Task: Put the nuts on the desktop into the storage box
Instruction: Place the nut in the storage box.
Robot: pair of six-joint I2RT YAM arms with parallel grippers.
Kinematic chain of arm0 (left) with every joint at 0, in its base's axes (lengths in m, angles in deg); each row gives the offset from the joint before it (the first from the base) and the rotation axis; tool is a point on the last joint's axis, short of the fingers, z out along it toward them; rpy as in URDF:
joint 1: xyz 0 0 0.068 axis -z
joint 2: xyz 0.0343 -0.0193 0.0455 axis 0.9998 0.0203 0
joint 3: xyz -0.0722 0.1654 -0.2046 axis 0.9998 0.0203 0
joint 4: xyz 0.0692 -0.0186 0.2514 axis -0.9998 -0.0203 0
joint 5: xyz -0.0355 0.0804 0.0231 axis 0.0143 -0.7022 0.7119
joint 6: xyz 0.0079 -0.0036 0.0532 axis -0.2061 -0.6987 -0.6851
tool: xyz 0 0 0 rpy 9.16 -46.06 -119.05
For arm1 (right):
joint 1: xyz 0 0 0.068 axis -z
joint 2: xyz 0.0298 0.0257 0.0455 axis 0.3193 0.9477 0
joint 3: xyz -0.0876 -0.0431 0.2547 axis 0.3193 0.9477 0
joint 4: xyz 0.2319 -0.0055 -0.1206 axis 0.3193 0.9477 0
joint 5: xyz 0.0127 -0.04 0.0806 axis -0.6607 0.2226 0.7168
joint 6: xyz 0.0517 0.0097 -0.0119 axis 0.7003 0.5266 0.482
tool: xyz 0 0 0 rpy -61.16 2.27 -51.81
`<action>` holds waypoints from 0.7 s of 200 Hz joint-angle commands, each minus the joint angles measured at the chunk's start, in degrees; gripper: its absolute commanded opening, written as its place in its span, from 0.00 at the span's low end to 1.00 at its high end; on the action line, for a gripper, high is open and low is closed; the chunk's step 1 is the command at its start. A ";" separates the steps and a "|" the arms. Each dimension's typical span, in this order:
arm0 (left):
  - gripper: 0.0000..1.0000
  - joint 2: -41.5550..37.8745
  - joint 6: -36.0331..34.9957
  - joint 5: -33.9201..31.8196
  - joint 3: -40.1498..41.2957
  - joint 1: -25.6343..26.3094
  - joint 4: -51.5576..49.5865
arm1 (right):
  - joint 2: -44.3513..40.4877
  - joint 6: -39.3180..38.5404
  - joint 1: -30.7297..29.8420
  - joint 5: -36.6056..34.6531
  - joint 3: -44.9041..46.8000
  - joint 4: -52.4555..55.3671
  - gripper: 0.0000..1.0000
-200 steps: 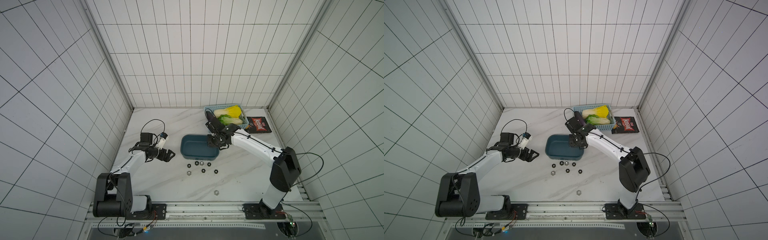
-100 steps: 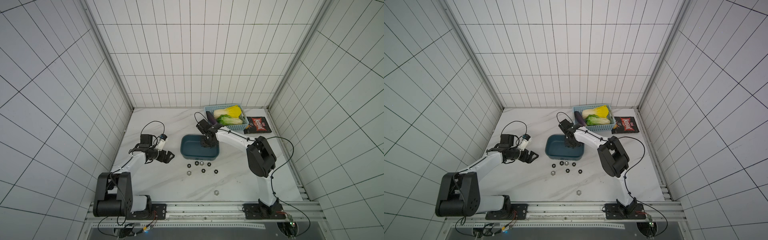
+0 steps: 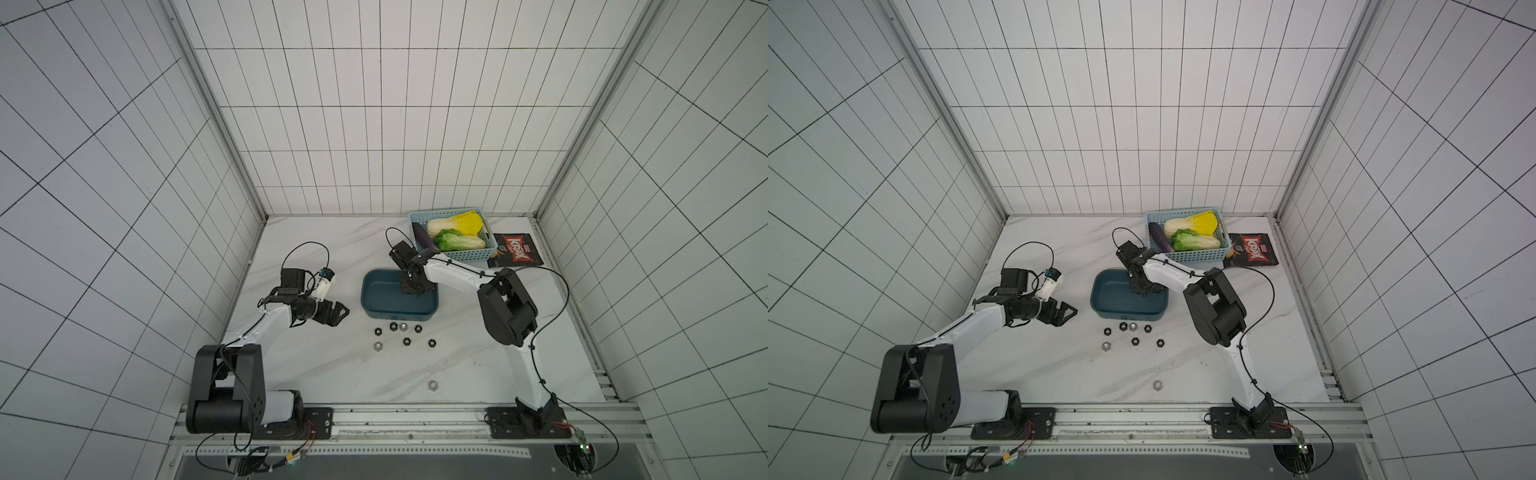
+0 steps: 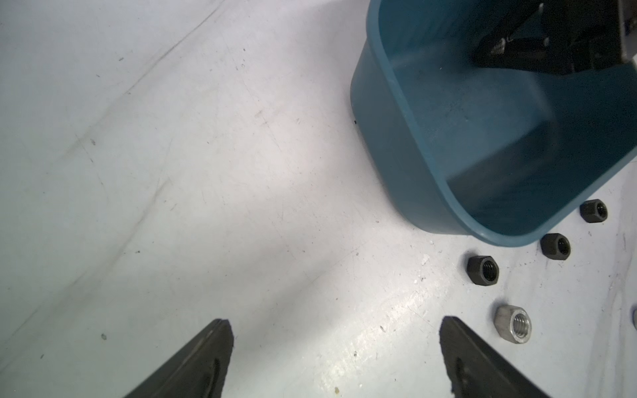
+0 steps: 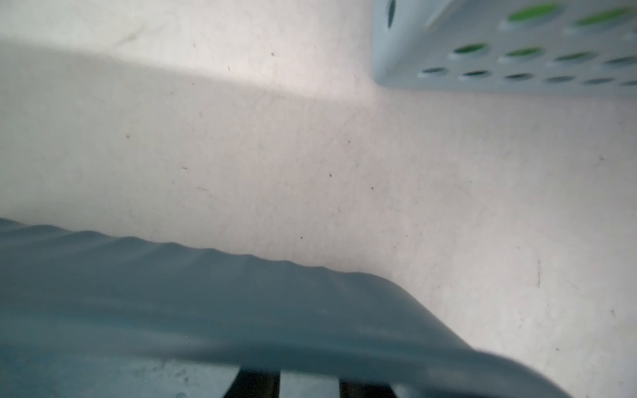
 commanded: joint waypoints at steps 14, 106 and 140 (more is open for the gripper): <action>0.98 0.44 -0.97 0.40 0.51 -0.28 1.19 | 2.10 -0.71 0.49 -2.46 -2.21 -1.20 0.22; 0.97 0.45 -1.07 0.47 0.46 -0.28 1.02 | -3.29 -0.74 -0.12 -0.59 -0.39 -1.26 0.45; 0.98 -0.19 -1.06 0.51 0.44 -0.27 0.86 | -8.68 -0.97 -1.02 0.17 1.15 -0.79 0.46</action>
